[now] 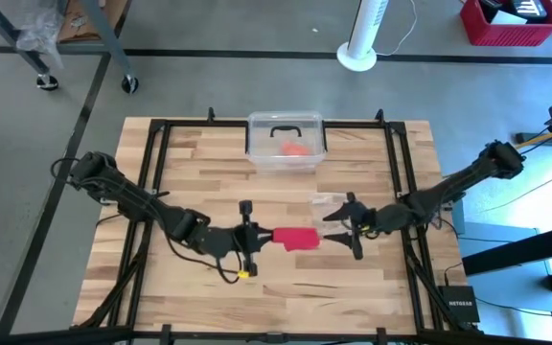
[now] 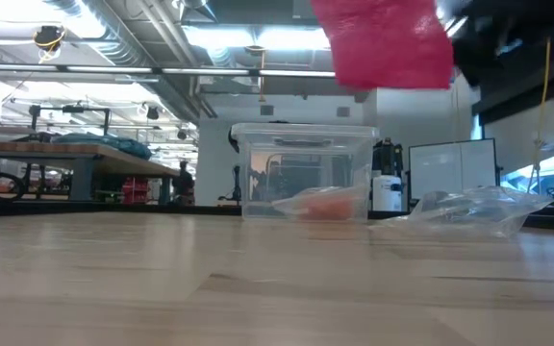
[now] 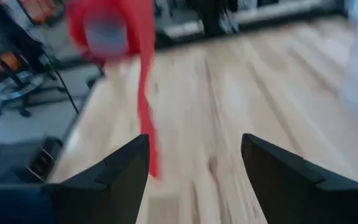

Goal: Roll bandage
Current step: Roll the red bandage

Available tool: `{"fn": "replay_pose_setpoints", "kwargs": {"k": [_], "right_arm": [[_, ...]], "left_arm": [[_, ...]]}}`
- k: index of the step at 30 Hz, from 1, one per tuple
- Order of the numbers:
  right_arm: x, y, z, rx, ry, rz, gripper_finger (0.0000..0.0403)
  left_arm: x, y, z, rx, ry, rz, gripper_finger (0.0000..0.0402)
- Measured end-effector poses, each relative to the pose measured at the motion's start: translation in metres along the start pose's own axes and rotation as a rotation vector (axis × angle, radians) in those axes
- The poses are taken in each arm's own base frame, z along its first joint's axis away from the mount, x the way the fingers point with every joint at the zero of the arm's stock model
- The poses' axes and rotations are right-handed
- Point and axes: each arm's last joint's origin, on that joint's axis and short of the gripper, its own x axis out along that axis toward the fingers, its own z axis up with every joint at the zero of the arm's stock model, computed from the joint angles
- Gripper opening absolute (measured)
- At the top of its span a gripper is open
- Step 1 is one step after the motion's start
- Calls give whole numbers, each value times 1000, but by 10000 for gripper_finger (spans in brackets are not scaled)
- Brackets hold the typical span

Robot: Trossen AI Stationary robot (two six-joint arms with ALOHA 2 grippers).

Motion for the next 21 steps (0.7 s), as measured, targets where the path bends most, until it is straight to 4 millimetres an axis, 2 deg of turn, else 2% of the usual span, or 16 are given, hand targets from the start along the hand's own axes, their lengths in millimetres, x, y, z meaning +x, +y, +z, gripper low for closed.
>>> {"fn": "replay_pose_setpoints", "kwargs": {"k": [5,11,16,18,21], "right_arm": [[13,0,-13,76,46,-16,257],[24,7,-8,-9,-58,33,257],[30,7,-7,-118,-115,-50,255],[33,8,-7,-144,-130,-42,243],[38,11,-9,-164,-145,-11,201]], "left_arm": [[0,5,-2,-35,-20,-5,4],[-1,3,-3,-30,-14,-17,4],[-1,2,-3,-29,-13,-18,4],[-1,2,-3,-29,-13,-19,4],[-1,2,-2,-30,-20,-19,4]]}}
